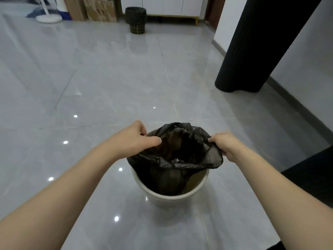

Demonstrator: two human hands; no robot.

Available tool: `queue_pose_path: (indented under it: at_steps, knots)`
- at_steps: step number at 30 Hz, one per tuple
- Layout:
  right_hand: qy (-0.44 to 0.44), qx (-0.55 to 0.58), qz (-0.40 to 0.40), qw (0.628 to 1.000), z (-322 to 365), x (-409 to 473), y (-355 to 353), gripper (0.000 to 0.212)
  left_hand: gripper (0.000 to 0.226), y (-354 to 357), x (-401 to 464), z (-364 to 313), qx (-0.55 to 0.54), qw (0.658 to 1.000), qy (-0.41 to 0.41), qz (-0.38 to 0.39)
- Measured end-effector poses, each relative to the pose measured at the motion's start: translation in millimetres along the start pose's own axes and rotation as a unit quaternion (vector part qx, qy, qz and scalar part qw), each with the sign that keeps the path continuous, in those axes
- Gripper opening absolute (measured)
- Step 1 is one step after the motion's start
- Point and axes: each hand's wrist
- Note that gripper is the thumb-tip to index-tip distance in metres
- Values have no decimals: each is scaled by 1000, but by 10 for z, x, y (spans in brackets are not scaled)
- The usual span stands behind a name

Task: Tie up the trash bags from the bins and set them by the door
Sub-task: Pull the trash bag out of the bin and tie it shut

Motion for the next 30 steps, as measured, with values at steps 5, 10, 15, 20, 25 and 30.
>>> queue_pose_path:
  at_steps: [5,10,15,20,25,30]
  knots:
    - [-29,164,9,986,148,-21,92,14,17,76,27,42,330,942,-28,57]
    - [-6,332,70,941,297,-122,112,21,18,7,51,32,278,960,-5,33]
    - [-109,250,94,957,379,-214,112,22,85,-81,-104,-43,264,949,-20,172]
    - [-265,-38,78,960,352,-294,69,28,82,99,-113,-8,436,881,-74,170]
    - [-336,-159,56,927,336,-390,187,29,15,-72,94,139,302,952,-47,16]
    - [-369,-43,64,926,730,-621,628,33,17,-543,70,246,-219,947,-28,-232]
Point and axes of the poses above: each hand's wrist, its own x-axis towards the middle knuckle, its own y-axis out of the palm, z = x × y, and after that the axes turned 10 degrees about x, right-handed
